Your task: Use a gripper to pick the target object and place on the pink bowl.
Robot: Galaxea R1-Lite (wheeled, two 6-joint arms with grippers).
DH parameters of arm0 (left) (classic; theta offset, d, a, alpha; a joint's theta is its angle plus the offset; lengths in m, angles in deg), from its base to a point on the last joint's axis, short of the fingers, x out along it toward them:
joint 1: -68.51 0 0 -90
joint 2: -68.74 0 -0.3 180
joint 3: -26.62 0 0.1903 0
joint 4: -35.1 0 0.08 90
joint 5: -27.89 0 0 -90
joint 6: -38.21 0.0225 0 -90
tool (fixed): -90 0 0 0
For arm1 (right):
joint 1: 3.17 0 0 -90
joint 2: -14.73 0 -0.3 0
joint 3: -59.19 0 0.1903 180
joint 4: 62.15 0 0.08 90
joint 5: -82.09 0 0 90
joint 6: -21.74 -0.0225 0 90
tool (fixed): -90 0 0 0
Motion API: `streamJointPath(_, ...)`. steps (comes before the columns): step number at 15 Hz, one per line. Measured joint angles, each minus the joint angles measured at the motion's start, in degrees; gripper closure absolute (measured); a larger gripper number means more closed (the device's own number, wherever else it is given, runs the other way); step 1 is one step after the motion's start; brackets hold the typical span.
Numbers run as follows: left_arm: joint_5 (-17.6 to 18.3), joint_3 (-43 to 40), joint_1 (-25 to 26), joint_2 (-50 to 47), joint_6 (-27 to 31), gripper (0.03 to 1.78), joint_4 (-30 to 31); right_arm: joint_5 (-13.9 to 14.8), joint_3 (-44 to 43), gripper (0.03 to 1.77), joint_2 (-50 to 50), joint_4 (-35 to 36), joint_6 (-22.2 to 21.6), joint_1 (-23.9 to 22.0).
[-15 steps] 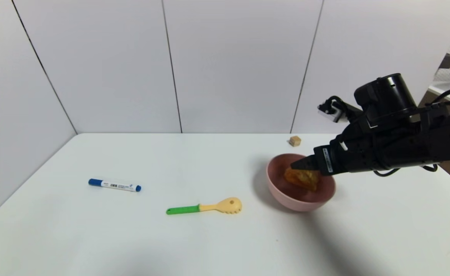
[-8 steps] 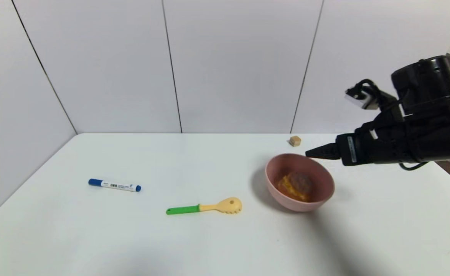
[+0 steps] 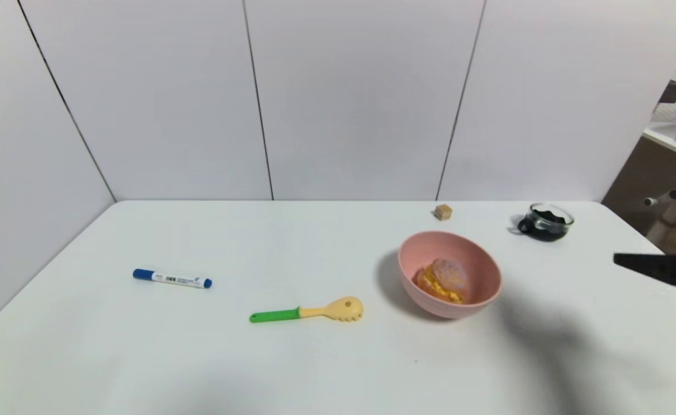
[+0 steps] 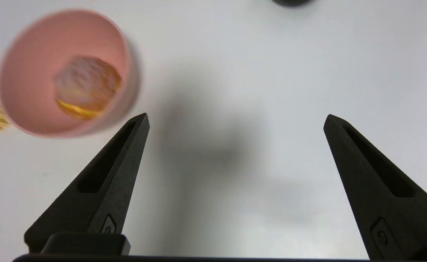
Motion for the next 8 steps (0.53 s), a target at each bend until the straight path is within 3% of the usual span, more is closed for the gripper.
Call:
streamJointPath(4, 0.0, 0.0, 0.0, 0.0, 0.0, 0.12, 0.0, 4.3, 24.4, 0.12, -21.0, 14.3, 0.3, -2.4)
streamJointPath(8, 0.0, 0.0, 0.0, 0.0, 0.0, 0.12, 0.0, 5.5, 38.8, 0.11, -38.7, 22.1, 0.7, 0.9)
